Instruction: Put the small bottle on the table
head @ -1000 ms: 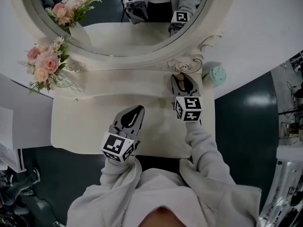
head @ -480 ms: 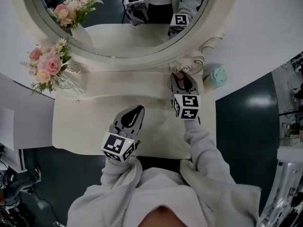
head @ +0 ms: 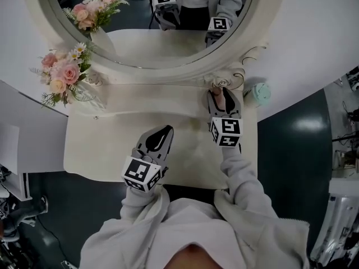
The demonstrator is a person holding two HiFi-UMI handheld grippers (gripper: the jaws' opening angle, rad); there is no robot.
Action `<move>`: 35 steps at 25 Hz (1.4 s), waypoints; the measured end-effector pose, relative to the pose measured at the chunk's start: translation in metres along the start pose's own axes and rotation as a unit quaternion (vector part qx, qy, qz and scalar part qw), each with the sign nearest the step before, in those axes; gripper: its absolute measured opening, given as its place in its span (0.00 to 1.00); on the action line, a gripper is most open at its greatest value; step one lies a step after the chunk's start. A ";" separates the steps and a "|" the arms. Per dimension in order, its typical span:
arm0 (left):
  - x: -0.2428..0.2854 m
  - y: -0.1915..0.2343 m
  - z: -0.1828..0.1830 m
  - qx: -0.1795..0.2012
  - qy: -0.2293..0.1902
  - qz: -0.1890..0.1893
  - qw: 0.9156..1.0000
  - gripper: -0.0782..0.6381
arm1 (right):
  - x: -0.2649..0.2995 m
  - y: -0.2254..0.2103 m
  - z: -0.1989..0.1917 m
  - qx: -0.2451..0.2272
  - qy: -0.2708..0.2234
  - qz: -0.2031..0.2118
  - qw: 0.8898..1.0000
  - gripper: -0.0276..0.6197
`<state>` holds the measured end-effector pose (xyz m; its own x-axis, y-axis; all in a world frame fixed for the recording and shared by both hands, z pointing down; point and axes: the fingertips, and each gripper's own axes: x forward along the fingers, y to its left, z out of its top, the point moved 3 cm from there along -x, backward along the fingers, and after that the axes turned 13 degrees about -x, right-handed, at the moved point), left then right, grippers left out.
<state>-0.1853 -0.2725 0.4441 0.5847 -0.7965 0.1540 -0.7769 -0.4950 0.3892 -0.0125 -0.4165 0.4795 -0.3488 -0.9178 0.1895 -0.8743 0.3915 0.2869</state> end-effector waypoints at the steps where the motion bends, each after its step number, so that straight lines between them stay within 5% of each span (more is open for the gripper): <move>1: 0.000 -0.001 0.000 0.000 0.000 -0.001 1.000 0.15 | -0.003 -0.001 0.000 0.003 0.000 -0.001 1.000 0.38; 10: -0.003 -0.009 0.001 0.009 -0.004 -0.007 1.000 0.15 | -0.043 0.003 -0.004 0.040 0.013 -0.001 0.999 0.39; 26: -0.034 -0.006 0.007 0.029 -0.015 0.015 0.999 0.15 | -0.107 0.066 0.031 0.056 -0.008 0.102 0.993 0.39; 35: -0.051 -0.010 0.018 0.051 -0.025 0.014 0.998 0.15 | -0.140 0.088 0.078 0.047 -0.051 0.132 0.989 0.29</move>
<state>-0.2110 -0.2330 0.4162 0.5520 -0.8255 0.1178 -0.8142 -0.5030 0.2900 -0.0676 -0.2588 0.4047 -0.5962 -0.7887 0.1497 -0.7746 0.6142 0.1510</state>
